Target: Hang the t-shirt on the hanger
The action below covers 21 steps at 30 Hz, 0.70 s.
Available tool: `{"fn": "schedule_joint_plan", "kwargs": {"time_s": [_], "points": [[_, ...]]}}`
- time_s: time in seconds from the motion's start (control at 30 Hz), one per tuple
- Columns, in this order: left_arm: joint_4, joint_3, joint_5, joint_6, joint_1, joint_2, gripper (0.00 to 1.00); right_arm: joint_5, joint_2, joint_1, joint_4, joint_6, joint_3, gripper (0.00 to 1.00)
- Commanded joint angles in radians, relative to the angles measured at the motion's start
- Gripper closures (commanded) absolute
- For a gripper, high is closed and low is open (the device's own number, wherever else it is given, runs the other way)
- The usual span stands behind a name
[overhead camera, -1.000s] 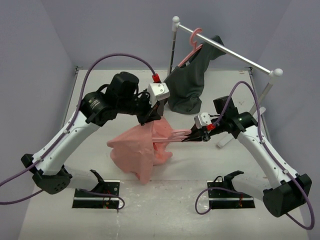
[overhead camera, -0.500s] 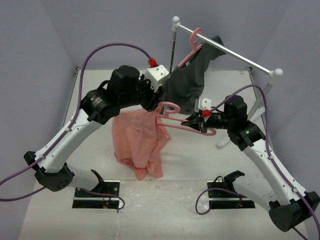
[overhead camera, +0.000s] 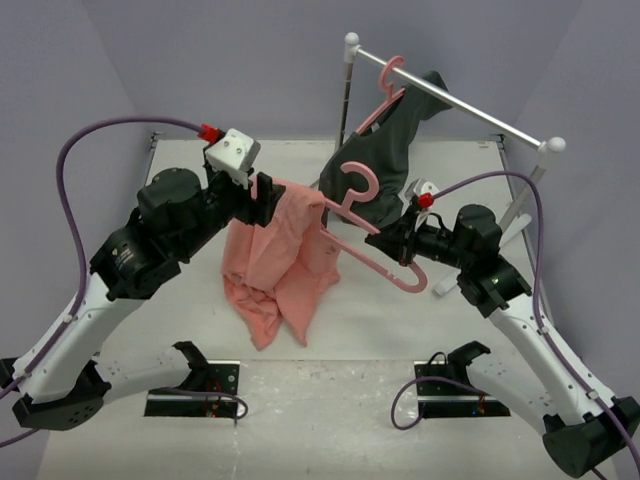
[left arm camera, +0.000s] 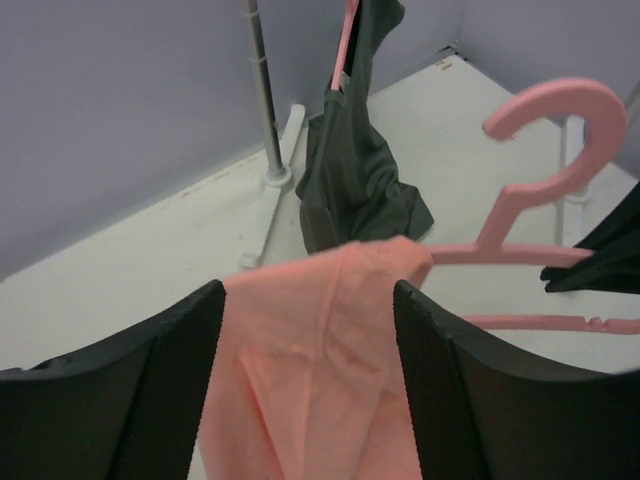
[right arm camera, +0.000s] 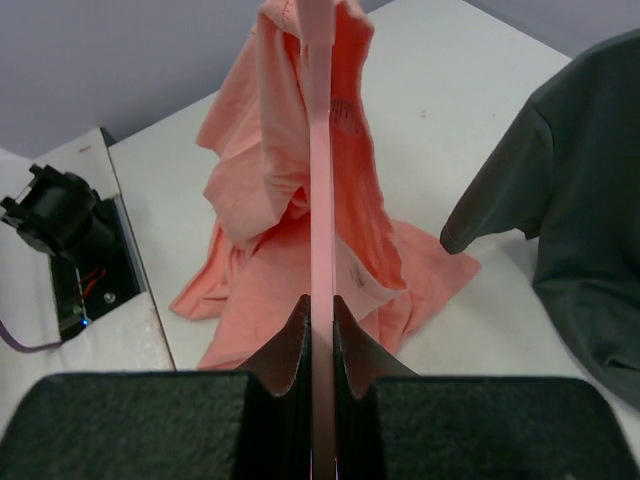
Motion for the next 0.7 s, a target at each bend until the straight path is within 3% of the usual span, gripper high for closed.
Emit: {"fn": "schedule_joint_plan", "kwargs": {"time_s": [0.0, 0.1, 0.23, 0.4, 0.47, 0.5, 0.57, 0.63, 0.67], "points": [[0.071, -0.258, 0.135, -0.078, -0.001, -0.076, 0.25, 0.127, -0.040, 0.003, -0.010, 0.132, 0.095, 1.00], [0.192, -0.370, 0.213, -0.082, -0.001, -0.072, 0.00, 0.144, -0.043, 0.008, -0.063, 0.154, 0.131, 1.00], [0.300, -0.437, 0.208, -0.080, -0.001, -0.020, 0.00, 0.152, -0.058, 0.030, -0.083, 0.167, 0.151, 1.00], [0.373, -0.446, 0.022, -0.068, -0.001, 0.071, 0.04, 0.112, -0.063, 0.039, -0.124, 0.171, 0.179, 1.00], [0.379, -0.423, -0.094, -0.066, -0.001, 0.105, 0.47, 0.102, -0.066, 0.040, -0.151, 0.166, 0.187, 1.00], [0.373, -0.409, -0.131, -0.067, -0.001, 0.114, 0.57, 0.106, -0.067, 0.040, -0.156, 0.164, 0.188, 1.00], [0.351, -0.388, -0.185, -0.065, -0.001, 0.119, 0.65, 0.120, -0.070, 0.041, -0.170, 0.149, 0.185, 1.00], [0.323, -0.370, -0.232, -0.060, -0.001, 0.114, 0.91, 0.119, -0.070, 0.040, -0.183, 0.138, 0.177, 1.00], [0.308, -0.361, -0.251, -0.057, -0.001, 0.113, 0.98, 0.119, -0.069, 0.040, -0.186, 0.133, 0.174, 1.00]]}}
